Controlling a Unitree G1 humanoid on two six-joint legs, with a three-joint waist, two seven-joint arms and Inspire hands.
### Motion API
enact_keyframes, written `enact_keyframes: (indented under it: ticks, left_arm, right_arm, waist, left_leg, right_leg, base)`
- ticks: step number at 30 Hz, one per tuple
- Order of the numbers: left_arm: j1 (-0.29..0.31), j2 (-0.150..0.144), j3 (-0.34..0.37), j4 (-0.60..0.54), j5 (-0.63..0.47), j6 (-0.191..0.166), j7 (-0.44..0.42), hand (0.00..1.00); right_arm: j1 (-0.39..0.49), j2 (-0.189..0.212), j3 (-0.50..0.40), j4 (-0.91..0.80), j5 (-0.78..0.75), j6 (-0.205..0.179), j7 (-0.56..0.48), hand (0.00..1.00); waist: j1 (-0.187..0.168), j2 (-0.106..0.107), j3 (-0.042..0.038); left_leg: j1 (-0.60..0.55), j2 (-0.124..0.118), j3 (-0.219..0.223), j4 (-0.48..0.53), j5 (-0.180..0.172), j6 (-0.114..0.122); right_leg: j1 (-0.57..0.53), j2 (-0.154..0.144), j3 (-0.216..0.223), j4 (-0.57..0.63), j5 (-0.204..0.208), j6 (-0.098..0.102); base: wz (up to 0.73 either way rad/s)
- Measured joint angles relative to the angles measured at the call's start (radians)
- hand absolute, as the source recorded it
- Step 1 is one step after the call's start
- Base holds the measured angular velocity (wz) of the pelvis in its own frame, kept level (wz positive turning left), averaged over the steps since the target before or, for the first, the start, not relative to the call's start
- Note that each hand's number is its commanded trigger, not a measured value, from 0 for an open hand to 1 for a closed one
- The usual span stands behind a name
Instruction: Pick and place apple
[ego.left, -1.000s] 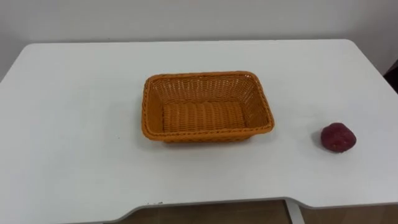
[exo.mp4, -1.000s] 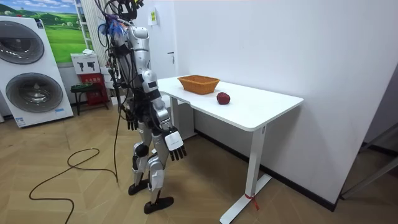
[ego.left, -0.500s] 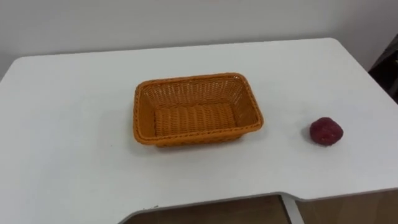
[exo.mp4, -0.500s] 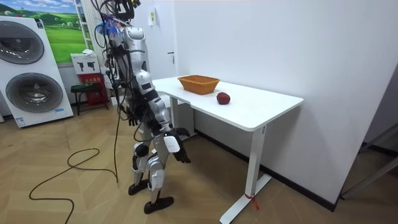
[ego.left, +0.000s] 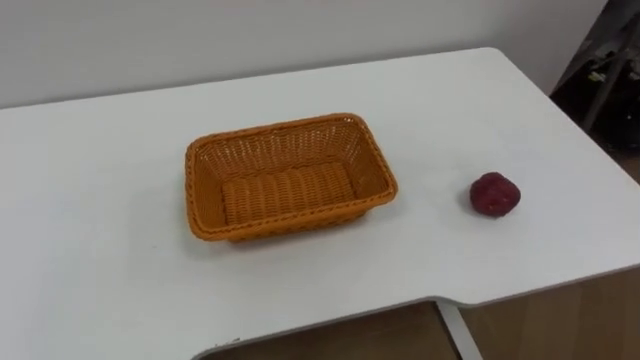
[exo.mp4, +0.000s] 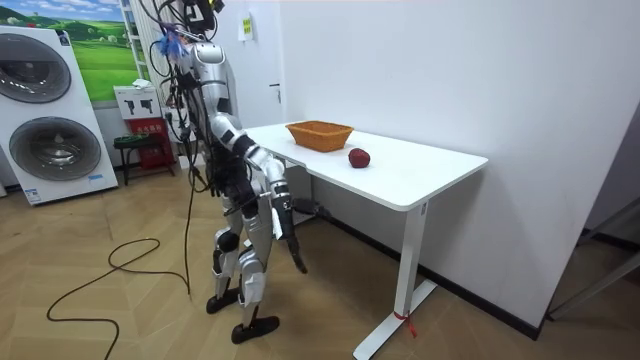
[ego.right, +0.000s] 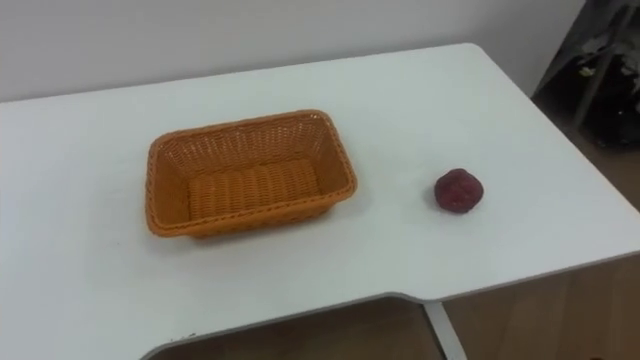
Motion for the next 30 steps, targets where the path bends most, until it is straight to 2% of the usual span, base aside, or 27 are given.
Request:
enact_keyframes:
  ticks: [3,9,13,19,20,23,30]
  left_arm:
    - [-0.001,0.009,-0.019,0.0,0.001,-0.014,-0.001,0.0]
    - [-0.005,0.016,-0.046,0.001,0.012,-0.027,-0.002,0.0]
    - [-0.007,0.017,-0.063,0.006,0.022,-0.028,-0.002,0.0]
    - [-0.008,0.018,-0.094,0.005,0.022,-0.028,-0.018,0.0]
    - [-0.006,0.02,-0.104,0.005,0.02,-0.028,-0.023,0.0]
    - [-0.008,0.02,-0.129,-0.001,0.019,-0.029,-0.027,0.0]
    - [-0.01,0.02,-0.145,0.0,0.02,-0.028,-0.051,0.0]
  right_arm:
    - [-0.004,-0.015,0.02,-0.105,-0.063,-0.043,-0.083,0.0]
    - [-0.019,-0.027,0.08,-0.286,-0.336,-0.066,-0.211,0.0]
    - [-0.02,-0.032,0.13,-0.364,-0.502,-0.089,-0.244,0.0]
    - [-0.032,-0.034,0.192,-0.465,-0.656,-0.089,-0.21,0.0]
    - [-0.032,-0.043,0.223,-0.473,-0.693,-0.089,-0.196,0.0]
    - [-0.031,-0.066,0.297,-0.485,-0.76,-0.088,-0.15,0.0]
    - [-0.032,-0.069,0.376,-0.487,-0.887,-0.08,-0.038,0.0]
  waist:
    - [0.003,-0.004,-0.0004]
    - [0.019,-0.008,0.0025]
    - [0.035,-0.002,-0.0001]
    - [0.055,0.003,0.0038]
    - [0.056,0.0,0.009]
    - [0.058,0.001,0.0074]
    - [0.063,-0.006,0.0028]
  left_leg:
    - [-0.005,0.0,-0.004,0.004,0.0,0.0]
    - [-0.037,0.0,-0.007,0.013,0.001,0.0]
    - [-0.058,0.001,-0.007,0.016,0.001,0.0]
    - [-0.055,0.002,-0.012,0.015,0.001,0.0]
    - [-0.051,0.003,-0.012,0.015,0.001,0.0]
    - [-0.051,0.003,-0.013,0.015,0.001,0.0]
    - [-0.046,0.004,-0.016,0.015,0.001,0.0]
  right_leg:
    - [0.003,0.0,-0.002,0.008,0.0,0.0]
    - [-0.027,-0.002,-0.007,0.013,-0.001,-0.001]
    - [-0.046,-0.002,-0.007,0.015,0.0,-0.002]
    - [-0.04,-0.001,-0.012,0.012,0.0,-0.002]
    - [-0.034,-0.001,-0.015,0.01,0.0,-0.002]
    - [-0.034,-0.001,-0.018,0.003,0.001,-0.003]
    - [-0.03,-0.001,-0.017,0.001,0.002,-0.004]
  base:
    - [0.06]
    - [0.0]
    - [0.0]
    - [0.01]
    - [0.05]
    - [0.01]
    - [0.0]
